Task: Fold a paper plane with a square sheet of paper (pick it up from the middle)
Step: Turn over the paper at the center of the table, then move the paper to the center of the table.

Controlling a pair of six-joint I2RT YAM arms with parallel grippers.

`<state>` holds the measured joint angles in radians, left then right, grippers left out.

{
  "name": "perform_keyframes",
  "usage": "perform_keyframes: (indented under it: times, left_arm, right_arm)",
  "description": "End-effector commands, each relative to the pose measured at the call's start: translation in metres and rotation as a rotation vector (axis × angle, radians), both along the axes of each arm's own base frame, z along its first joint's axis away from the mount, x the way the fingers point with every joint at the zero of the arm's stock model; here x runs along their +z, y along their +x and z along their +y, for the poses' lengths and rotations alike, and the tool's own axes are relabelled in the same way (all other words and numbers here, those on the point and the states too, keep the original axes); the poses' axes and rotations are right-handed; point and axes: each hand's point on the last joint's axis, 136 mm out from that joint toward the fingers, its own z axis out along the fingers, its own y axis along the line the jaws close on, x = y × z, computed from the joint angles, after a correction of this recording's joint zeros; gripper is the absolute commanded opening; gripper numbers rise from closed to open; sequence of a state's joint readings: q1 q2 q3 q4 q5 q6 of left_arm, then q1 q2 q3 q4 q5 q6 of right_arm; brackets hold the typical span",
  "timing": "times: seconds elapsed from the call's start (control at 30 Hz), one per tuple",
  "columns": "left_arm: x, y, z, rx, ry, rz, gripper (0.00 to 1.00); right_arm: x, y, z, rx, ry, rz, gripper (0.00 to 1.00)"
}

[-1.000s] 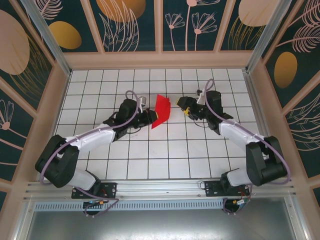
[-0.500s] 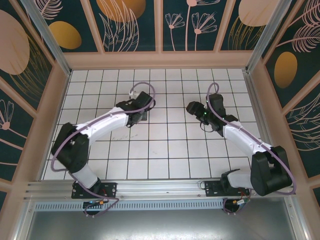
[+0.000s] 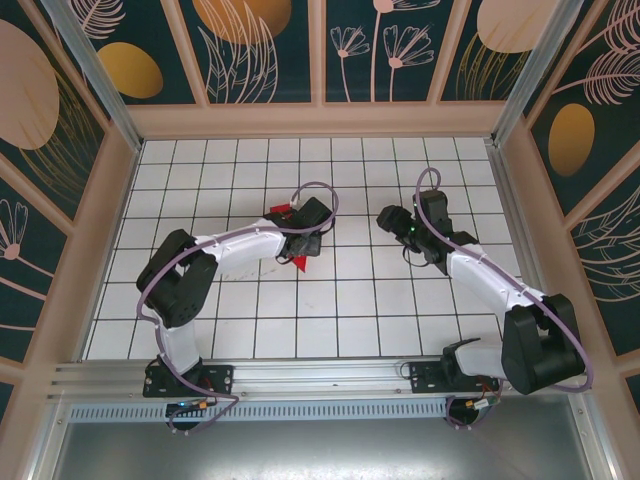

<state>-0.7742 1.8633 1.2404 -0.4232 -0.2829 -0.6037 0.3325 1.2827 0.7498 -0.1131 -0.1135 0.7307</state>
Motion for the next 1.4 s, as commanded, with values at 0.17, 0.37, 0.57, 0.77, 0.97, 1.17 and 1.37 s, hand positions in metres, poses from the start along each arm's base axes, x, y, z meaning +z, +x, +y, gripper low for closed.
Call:
perform_keyframes:
  times: [0.17, 0.37, 0.57, 0.77, 0.97, 1.17, 1.37]
  left_arm:
    - [0.049, 0.009, -0.005, 0.026, -0.293, -0.063, 0.86]
    - [0.068, 0.004, 0.062, 0.199, -0.365, -0.141, 0.98]
    - [0.065, -0.017, 0.116, 0.341, -0.349, -0.193, 0.98]
    - [0.057, -0.038, 0.141, 0.399, -0.362, -0.193, 0.99]
    - [0.056, -0.046, 0.144, 0.391, -0.373, -0.193, 0.98]
    - [0.054, -0.045, 0.139, 0.362, -0.381, -0.183, 0.98]
    - [0.050, -0.041, 0.132, 0.353, -0.394, -0.164, 0.98]
  right_arm:
    - [0.004, -0.008, 0.037, 0.107, 0.053, -0.021, 0.67]
    - [0.000, -0.015, 0.120, 0.254, 0.066, -0.013, 0.53]
    - [-0.021, -0.022, 0.207, 0.367, 0.073, 0.040, 0.39]
    - [-0.047, -0.017, 0.260, 0.417, 0.087, 0.107, 0.34]
    - [-0.072, 0.005, 0.262, 0.367, -0.013, 0.142, 0.32]
    - [-0.105, 0.005, 0.246, 0.373, -0.093, 0.205, 0.32]
    - [-0.122, -0.010, 0.228, 0.487, -0.149, 0.221, 0.33]
